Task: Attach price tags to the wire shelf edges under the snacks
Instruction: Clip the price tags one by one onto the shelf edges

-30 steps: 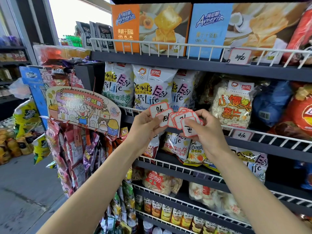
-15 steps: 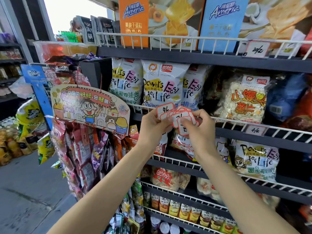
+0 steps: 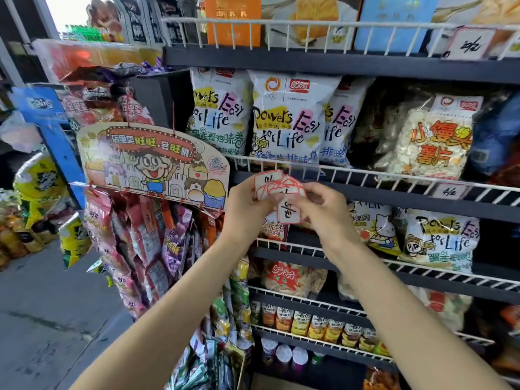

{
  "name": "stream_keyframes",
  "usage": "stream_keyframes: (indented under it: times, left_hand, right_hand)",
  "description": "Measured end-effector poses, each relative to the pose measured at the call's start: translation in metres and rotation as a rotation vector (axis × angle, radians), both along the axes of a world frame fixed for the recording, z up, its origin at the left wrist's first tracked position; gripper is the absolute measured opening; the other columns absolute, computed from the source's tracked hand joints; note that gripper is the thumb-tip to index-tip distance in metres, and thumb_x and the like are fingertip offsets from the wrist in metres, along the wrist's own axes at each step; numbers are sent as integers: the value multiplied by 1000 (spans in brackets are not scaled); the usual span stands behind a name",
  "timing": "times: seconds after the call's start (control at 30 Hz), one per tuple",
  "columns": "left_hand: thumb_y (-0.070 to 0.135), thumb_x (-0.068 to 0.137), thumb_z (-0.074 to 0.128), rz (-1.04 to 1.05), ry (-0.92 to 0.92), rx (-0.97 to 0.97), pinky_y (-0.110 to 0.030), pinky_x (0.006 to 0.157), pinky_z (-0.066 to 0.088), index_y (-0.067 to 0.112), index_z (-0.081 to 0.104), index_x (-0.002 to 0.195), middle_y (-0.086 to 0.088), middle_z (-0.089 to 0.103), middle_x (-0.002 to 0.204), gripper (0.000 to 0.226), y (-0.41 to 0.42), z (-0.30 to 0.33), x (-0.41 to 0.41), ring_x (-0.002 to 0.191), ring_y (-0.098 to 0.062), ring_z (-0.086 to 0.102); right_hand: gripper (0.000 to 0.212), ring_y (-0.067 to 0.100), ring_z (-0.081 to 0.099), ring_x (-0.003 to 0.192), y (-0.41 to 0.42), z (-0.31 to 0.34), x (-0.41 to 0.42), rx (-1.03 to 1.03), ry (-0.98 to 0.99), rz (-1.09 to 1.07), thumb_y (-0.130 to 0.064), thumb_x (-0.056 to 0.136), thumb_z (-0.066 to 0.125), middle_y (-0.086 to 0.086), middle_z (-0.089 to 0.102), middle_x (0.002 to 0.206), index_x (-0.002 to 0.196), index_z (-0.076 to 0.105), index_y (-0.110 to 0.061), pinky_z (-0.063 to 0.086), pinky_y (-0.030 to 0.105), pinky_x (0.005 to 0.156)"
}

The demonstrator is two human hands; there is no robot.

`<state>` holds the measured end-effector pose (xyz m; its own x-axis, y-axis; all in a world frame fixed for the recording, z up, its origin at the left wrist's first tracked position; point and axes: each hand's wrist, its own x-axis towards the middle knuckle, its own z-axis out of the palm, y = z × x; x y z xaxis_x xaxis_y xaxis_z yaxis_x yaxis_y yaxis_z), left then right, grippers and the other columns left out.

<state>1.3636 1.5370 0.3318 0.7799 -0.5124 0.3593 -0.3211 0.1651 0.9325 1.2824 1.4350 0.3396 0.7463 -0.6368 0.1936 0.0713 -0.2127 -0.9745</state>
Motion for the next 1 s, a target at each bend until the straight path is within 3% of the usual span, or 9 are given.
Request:
stream_keyframes:
  times: [0.1,0.23,0.33,0.53,0.73,0.87,0.93,1.0]
  left_hand:
    - [7,85,66,-16,17,37,-40,82,57,25,65,91,-1,73,88,20,6,-3,6,87,-20,69]
    - [4,85,66,-91,82,63,-45,87,55,24,64,93,-6,72,93,22,13,-4,13,92,-29,68]
    - [3,85,65,-140,107,64,-44,88,54,23,64,97,-8,72,98,23,15,-5,17,96,-27,68]
    - [3,86,63,-182,111,76,-39,88,55,17,63,105,-10,71,103,23,11,-7,22,97,-23,68]
    - [5,87,62,-163,62,106,-34,82,56,17,63,103,-8,72,100,21,2,-7,26,94,-22,69]
    - [5,88,61,-96,-13,179,-28,76,56,14,64,101,-4,72,92,16,0,-8,36,79,-11,67]
    - [6,88,62,-94,-77,267,-33,80,56,14,64,103,-3,72,91,17,-3,-8,42,80,-12,67]
    - [7,87,63,-116,-150,363,-41,85,55,13,62,111,-6,72,97,25,-14,-6,46,88,-18,68]
  right_hand:
    - [20,26,62,80,-7,0,0,107,29,126,-16,94,53,17,66,85,84,68,-7,52,45,84]
    - [10,18,65,72,-16,4,0,175,42,214,-8,88,60,11,70,81,88,70,-6,56,29,65]
    - [7,11,62,58,-17,8,1,241,19,192,-3,81,65,8,67,72,88,69,-1,47,17,47]
    - [18,12,60,63,-22,11,3,194,20,125,-2,67,76,-3,64,60,74,63,-12,48,26,63]
    - [13,1,56,53,-29,12,1,107,38,109,-5,72,75,-8,61,55,79,68,-12,42,13,49]
    - [5,5,52,57,-47,13,-2,185,-49,66,-9,79,70,-3,64,63,82,71,-12,40,16,49]
    - [7,6,54,59,-60,15,-1,101,-68,-5,-7,85,65,-1,64,67,86,70,-11,46,15,53]
    - [9,7,59,61,-70,19,3,-113,-25,-76,-6,88,61,2,65,72,89,68,-10,52,16,58]
